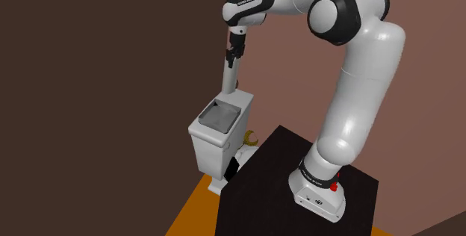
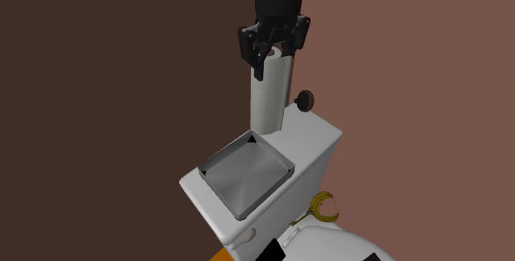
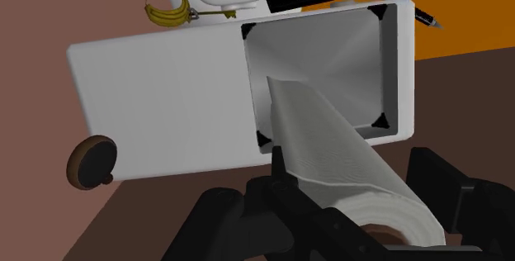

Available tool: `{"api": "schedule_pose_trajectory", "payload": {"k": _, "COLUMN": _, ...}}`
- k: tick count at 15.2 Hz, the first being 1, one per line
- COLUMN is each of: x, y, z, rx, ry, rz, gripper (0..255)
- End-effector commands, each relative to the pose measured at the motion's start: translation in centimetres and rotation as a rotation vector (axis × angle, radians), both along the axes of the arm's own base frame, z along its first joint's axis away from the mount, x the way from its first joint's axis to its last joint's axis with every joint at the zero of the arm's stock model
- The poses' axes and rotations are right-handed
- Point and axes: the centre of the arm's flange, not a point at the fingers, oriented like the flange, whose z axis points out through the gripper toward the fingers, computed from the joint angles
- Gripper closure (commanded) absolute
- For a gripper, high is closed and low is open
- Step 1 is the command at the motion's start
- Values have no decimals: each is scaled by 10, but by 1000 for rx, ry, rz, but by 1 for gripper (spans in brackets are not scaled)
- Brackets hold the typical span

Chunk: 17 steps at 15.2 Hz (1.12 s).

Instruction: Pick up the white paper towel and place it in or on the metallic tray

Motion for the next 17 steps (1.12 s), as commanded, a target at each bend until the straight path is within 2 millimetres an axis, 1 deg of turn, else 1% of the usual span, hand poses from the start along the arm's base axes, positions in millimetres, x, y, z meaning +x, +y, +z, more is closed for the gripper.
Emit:
{"api": "schedule_pose_trajectory", "payload": {"k": 1, "x": -9, "y": 23, "z": 11, "rx": 0, "ry": 0, "rz": -1, "gripper": 255}}
{"api": "schedule_pose_trajectory", "payload": {"k": 4, "x": -22, "y": 56, "z": 27, "rx": 0, "ry": 0, "rz": -1, "gripper": 255}}
{"api": "schedule_pose_trajectory", "payload": {"k": 5, "x": -25, "y": 64, "z": 31, "rx": 0, "ry": 0, "rz": -1, "gripper": 255}}
{"api": "schedule_pose_trajectory", "payload": {"k": 17, "x": -25, "y": 64, "z": -33, "rx": 0, "ry": 0, "rz": -1, "gripper": 255}}
